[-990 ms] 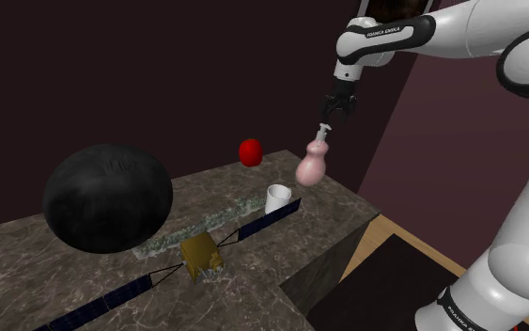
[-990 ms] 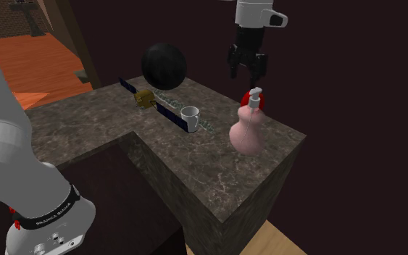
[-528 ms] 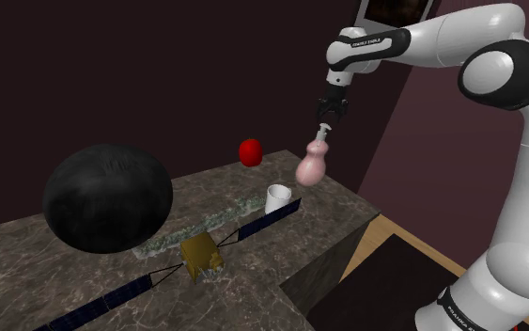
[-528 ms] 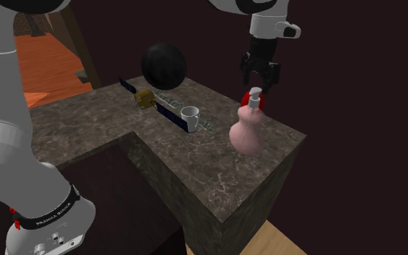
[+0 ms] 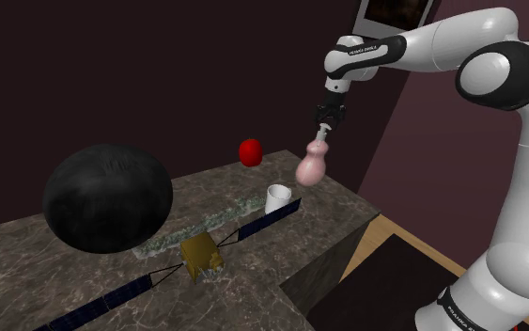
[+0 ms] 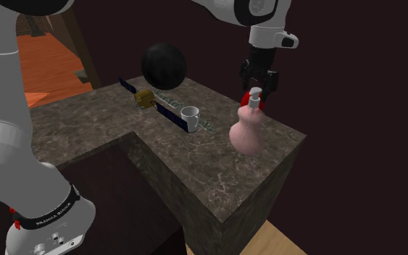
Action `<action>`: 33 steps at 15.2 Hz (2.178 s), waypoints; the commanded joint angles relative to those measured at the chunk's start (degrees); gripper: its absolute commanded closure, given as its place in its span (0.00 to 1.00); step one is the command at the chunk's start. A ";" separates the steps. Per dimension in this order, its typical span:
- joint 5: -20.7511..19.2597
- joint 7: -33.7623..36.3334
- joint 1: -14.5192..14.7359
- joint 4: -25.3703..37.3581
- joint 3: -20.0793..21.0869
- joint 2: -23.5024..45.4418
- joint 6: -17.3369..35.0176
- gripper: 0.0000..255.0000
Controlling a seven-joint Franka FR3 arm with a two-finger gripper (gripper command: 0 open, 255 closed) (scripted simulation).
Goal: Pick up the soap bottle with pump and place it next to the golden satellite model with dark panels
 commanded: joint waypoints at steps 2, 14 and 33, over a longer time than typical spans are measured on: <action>0.00 -0.01 0.00 -0.02 0.00 0.01 0.04 0.00; -0.02 0.01 -0.01 0.56 -0.01 -0.12 -0.67 1.00; -0.06 0.14 -0.45 15.73 -0.16 0.20 -15.51 1.00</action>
